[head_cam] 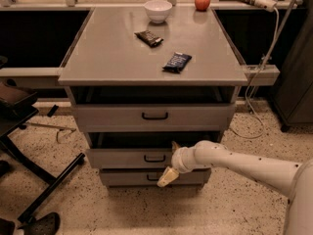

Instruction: Open middle drawer

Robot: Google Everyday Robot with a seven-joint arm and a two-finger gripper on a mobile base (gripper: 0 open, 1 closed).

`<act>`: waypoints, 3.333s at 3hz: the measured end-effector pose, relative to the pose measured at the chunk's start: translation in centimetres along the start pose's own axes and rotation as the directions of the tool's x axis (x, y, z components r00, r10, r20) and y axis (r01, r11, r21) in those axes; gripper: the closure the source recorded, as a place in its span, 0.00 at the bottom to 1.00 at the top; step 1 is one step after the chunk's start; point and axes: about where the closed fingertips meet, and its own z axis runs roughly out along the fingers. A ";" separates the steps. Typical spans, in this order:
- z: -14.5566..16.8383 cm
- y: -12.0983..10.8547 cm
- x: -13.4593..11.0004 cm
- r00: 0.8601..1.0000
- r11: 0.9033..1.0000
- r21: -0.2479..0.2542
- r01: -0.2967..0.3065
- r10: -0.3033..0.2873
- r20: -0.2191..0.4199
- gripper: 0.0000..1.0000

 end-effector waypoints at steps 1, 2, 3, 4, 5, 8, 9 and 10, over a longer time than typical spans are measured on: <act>-0.2 1.2 0.5 1.000 1.000 -0.027 -0.012 0.011 -0.016 0.00; -0.5 1.1 0.3 1.000 1.000 -0.027 -0.012 0.012 -0.016 0.00; -1.9 4.2 0.7 0.998 0.997 -0.056 -0.052 0.050 -0.036 0.00; -1.9 4.3 0.7 0.998 0.997 -0.060 -0.052 0.049 -0.037 0.00; -2.2 6.1 1.5 0.996 0.993 -0.094 -0.074 0.070 -0.045 0.00; -6.8 17.3 2.6 0.980 0.977 -0.126 -0.173 0.159 -0.119 0.00; -6.8 17.3 2.7 0.980 0.977 -0.126 -0.174 0.159 -0.119 0.00; -6.6 17.9 3.0 0.978 0.971 -0.151 -0.183 0.165 -0.126 0.00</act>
Offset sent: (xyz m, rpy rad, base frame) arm -0.0992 -0.0174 -0.0039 -0.0290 0.1592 -0.0357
